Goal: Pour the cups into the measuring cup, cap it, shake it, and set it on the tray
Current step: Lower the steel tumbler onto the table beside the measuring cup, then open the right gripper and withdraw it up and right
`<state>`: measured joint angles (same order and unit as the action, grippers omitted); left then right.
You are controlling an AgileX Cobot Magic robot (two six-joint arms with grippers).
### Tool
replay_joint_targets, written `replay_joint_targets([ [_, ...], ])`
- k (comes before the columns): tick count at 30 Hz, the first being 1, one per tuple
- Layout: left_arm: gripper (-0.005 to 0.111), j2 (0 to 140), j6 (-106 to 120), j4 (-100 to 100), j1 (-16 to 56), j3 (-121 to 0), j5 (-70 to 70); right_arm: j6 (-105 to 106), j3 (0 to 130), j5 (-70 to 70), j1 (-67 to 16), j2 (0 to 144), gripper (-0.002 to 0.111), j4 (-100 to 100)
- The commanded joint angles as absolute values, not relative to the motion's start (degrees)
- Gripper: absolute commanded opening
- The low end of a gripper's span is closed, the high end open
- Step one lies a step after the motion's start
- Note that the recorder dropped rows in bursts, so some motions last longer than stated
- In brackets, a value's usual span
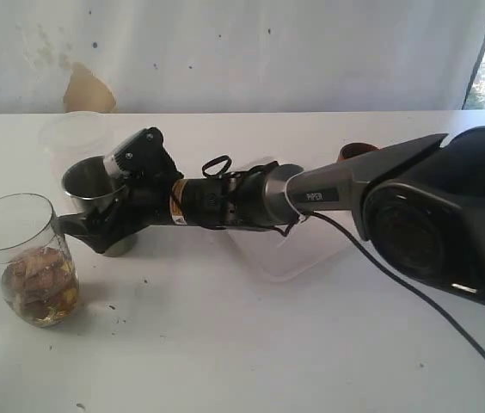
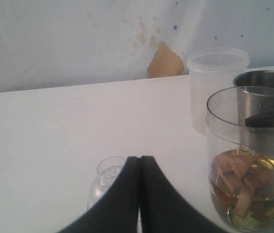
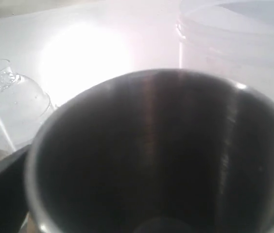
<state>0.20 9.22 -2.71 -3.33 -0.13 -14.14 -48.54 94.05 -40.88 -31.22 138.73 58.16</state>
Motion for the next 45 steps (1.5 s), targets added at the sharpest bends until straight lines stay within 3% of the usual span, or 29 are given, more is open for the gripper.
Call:
replay_joint_targets([
  [1, 0.0, 0.0, 9.1, -2.7, -3.2, 0.0, -13.4, -51.2, 93.0, -40.8, -29.6, 137.8, 0.105, 59.1],
  [25, 0.0, 0.0, 9.1, -2.7, -3.2, 0.0, -13.4, -48.6, 77.1, -43.4, -24.9, 125.4, 0.105, 62.7],
  [33, 0.0, 0.0, 9.1, -2.7, -3.2, 0.0, -13.4, -48.2, 71.4, -42.1, -24.6, 115.6, 0.105, 63.0],
  [45, 0.0, 0.0, 9.1, -2.7, -3.2, 0.0, -13.4, -57.0, 61.2, -27.5, -24.6, 92.1, 0.105, 65.7],
])
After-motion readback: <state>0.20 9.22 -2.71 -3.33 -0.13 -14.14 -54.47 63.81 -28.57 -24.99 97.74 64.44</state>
